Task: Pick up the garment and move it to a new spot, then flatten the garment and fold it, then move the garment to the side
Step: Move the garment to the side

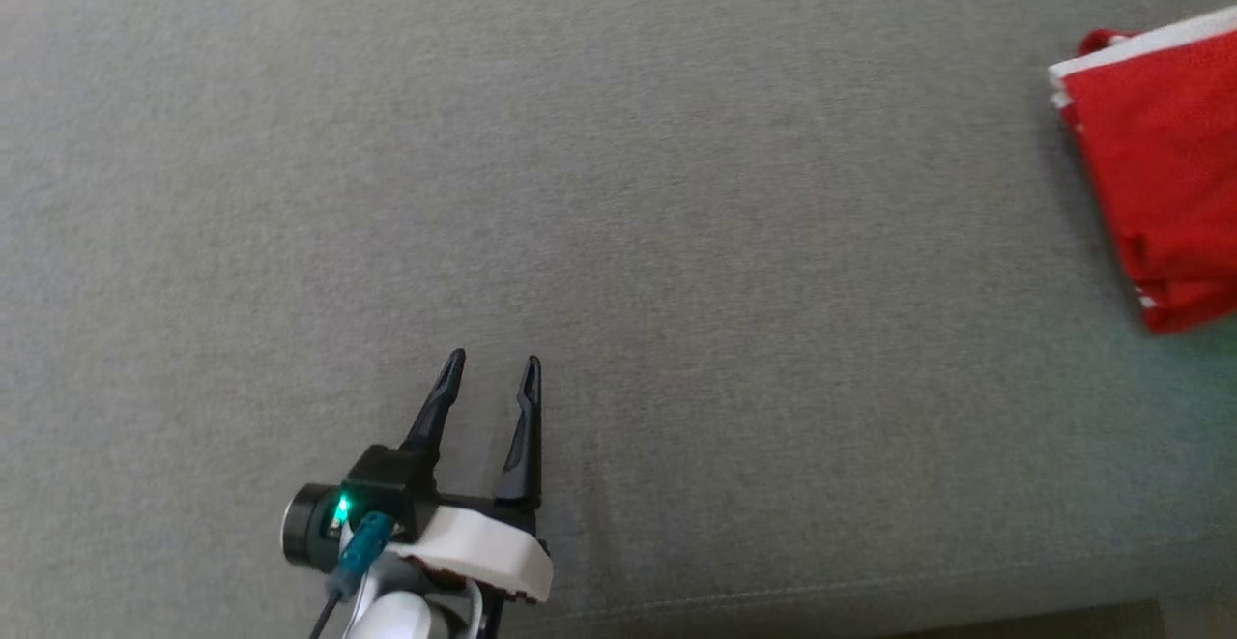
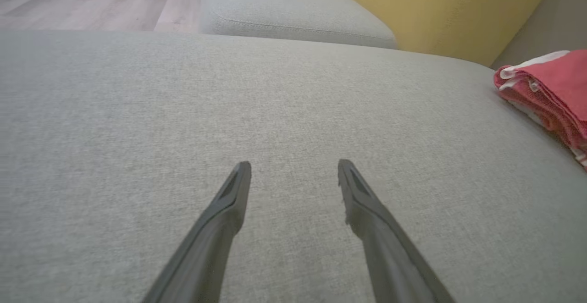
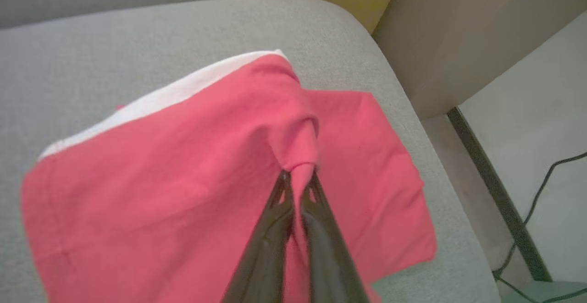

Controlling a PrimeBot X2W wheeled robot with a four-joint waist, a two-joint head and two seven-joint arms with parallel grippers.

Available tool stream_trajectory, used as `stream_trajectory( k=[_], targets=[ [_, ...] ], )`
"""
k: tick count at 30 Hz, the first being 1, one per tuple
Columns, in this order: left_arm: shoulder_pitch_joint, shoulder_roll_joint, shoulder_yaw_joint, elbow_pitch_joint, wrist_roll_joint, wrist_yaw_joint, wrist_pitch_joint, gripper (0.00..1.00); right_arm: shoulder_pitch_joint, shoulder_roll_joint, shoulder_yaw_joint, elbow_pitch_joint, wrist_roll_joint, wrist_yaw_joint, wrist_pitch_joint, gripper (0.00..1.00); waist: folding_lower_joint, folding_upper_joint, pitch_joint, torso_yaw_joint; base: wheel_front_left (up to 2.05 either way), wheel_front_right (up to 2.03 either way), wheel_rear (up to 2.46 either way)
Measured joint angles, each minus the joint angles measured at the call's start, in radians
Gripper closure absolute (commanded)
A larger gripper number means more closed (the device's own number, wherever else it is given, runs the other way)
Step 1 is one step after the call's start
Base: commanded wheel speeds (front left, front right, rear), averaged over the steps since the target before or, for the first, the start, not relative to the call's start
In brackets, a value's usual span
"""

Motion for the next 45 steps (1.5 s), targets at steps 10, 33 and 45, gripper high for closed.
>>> stream_trajectory(
  k=[10, 33, 45],
  targets=[
    [0.01, 0.0, 0.014, -0.026, -0.004, 0.016, 0.0, 0.0, 0.029, 0.007, -0.051, -0.138, -0.14, 0.0, -0.198, 0.0, 0.0, 0.0, -0.034, 0.02, 0.0, 0.0, 0.0],
    [0.184, 0.001, 0.147, -0.009, -0.02, 0.012, 0.0, 0.0, 0.901, 0.477, 0.019, -0.572, -0.234, 0.0, -0.742, 0.0, 0.0, 0.0, -0.284, 0.035, 0.0, 0.0, 0.0],
    [0.191, 0.002, 0.167, 0.0, -0.012, -0.021, 0.0, 0.0, 0.901, 0.507, 0.044, -0.525, -0.254, 0.0, -0.777, 0.0, 0.0, 0.0001, -0.304, 0.137, 0.0, 0.0, 0.0]
  ],
)
